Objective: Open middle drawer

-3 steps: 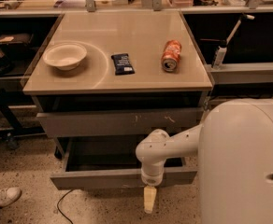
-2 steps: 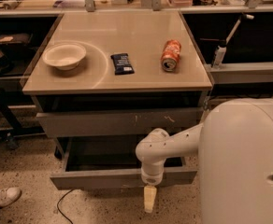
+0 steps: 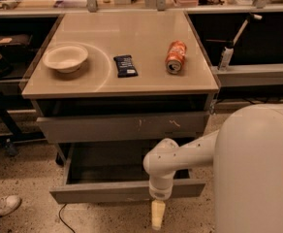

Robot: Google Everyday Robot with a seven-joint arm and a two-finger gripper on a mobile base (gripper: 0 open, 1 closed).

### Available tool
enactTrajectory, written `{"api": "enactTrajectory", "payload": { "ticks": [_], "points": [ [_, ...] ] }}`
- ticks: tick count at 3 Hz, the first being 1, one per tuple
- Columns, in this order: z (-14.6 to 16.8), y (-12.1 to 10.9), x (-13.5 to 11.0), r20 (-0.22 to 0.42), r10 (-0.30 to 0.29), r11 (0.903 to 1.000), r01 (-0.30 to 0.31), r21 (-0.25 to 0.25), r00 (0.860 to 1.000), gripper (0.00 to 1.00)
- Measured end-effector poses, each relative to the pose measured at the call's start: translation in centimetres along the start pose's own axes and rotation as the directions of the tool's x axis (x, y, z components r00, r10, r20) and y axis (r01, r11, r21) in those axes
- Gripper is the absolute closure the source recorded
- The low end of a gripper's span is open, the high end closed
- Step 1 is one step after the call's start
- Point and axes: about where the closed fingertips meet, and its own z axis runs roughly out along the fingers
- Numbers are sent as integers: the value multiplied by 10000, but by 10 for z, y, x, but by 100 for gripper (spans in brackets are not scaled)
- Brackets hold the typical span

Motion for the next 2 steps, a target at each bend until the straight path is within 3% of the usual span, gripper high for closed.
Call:
{"api": "enactTrajectory", "payload": {
  "ticks": [1, 2],
  "points": [
    [-1, 0, 0, 0, 1, 10000, -1, -1, 10000, 0],
    [2, 16, 9, -53, 199, 9996, -200, -207, 9998, 0]
  ]
}}
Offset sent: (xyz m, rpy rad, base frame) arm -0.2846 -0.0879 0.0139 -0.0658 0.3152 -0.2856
